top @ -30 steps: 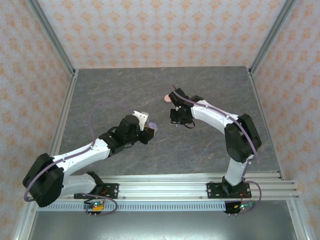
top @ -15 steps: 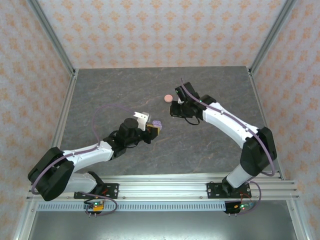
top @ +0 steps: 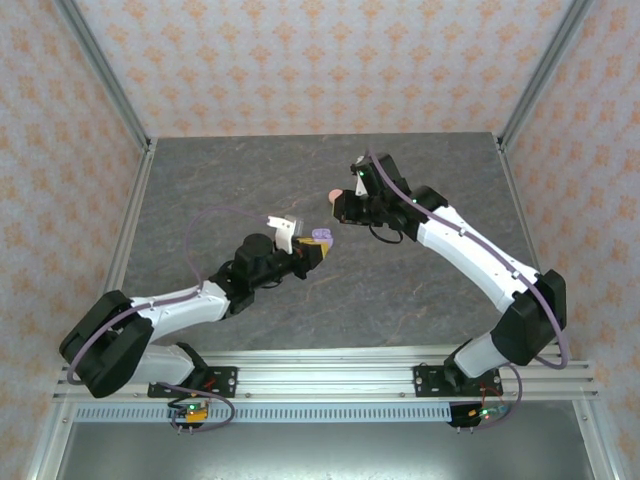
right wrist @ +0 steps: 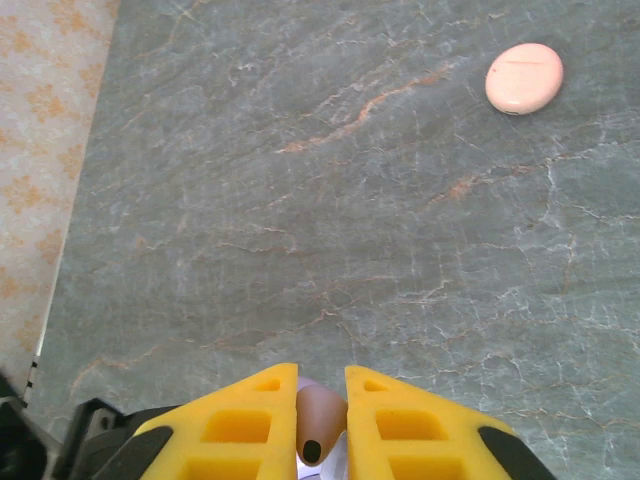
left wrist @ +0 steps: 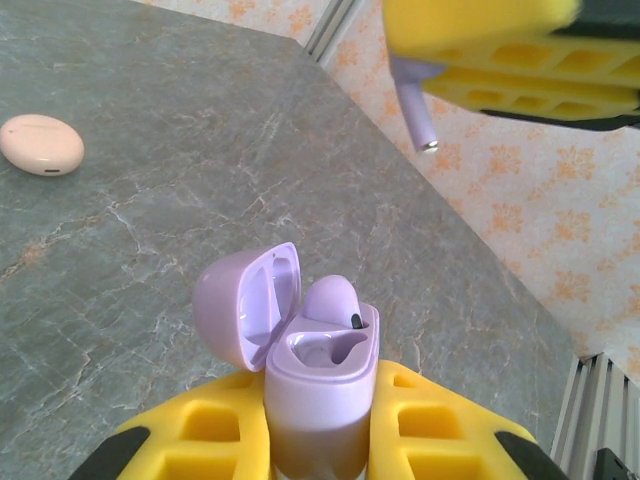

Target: Insert the wireless bluetooth earbuds into the charging case

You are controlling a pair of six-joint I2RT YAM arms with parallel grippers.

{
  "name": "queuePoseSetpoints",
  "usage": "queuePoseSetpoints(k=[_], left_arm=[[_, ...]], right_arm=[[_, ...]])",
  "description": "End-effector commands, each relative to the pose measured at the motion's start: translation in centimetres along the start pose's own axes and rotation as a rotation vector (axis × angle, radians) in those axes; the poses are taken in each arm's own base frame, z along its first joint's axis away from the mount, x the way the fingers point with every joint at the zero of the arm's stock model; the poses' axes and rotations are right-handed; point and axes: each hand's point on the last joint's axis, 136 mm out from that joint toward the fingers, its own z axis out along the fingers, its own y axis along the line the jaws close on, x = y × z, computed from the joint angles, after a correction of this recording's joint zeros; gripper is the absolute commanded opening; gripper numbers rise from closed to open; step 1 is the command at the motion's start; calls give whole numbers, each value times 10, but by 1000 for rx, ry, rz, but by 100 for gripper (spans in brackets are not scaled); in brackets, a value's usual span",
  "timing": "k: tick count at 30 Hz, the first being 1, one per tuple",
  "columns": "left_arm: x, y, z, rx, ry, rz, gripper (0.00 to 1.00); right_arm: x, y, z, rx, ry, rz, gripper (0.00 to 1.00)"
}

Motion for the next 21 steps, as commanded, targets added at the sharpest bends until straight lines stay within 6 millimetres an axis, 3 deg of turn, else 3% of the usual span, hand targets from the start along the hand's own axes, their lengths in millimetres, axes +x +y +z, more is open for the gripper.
queuePoseSetpoints(k=[1,11,21], left_arm=[[-28,-21,5,73,-77,-13,15],[-43,-34,10,93,-118,-21,14],[-47,-39,16,100,-120,-25,14]], right_arm=[[-15,23,-20,-67,-59,-42,16],[-14,28,-20,-79,-69,-41,16],[-12,33,-19,-94,-65,-46,16]])
